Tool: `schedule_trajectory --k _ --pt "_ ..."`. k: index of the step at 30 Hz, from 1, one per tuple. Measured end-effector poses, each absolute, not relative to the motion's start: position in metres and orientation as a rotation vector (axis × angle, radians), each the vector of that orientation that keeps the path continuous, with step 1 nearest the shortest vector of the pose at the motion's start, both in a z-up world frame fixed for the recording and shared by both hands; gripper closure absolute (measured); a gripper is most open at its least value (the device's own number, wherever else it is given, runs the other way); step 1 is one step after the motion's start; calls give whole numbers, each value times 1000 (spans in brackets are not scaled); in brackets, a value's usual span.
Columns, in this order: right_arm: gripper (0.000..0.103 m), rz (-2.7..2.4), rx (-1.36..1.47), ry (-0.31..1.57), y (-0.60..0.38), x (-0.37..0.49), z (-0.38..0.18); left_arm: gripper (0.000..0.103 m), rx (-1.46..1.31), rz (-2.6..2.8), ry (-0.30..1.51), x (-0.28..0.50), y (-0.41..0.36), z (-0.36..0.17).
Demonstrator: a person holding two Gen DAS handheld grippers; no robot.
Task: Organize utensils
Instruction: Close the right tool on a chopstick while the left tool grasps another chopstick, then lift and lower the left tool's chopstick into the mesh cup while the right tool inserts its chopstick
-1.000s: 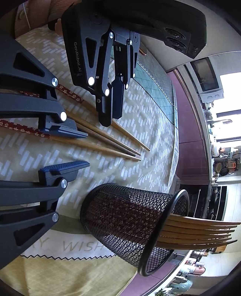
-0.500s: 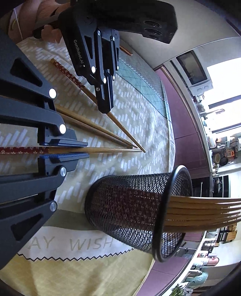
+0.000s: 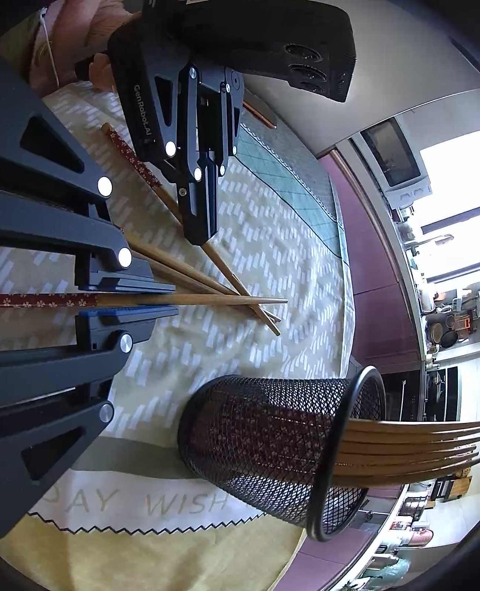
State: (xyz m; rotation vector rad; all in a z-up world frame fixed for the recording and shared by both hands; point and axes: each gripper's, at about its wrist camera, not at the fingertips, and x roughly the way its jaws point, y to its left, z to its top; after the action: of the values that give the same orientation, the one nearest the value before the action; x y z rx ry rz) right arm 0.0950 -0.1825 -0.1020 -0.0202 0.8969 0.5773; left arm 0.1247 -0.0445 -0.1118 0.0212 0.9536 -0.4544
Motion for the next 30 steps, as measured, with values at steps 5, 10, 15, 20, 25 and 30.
schedule_trajectory --k 5,10,15,20,25,30 --pt "96 578 -31 910 -174 103 -106 93 58 -466 964 129 -49 -113" --pt "95 580 -43 911 -172 109 -107 90 80 -473 969 139 -53 -113" --pt "95 583 -39 909 -170 116 -108 90 95 -467 963 147 -59 -113" --pt "97 576 -43 901 -168 117 -107 94 95 -449 954 148 -61 -113" --pt "97 576 -32 891 -170 117 -105 96 73 -441 949 148 -59 -111" --pt "97 582 -24 854 -175 111 -95 96 60 -458 926 142 -57 -102"
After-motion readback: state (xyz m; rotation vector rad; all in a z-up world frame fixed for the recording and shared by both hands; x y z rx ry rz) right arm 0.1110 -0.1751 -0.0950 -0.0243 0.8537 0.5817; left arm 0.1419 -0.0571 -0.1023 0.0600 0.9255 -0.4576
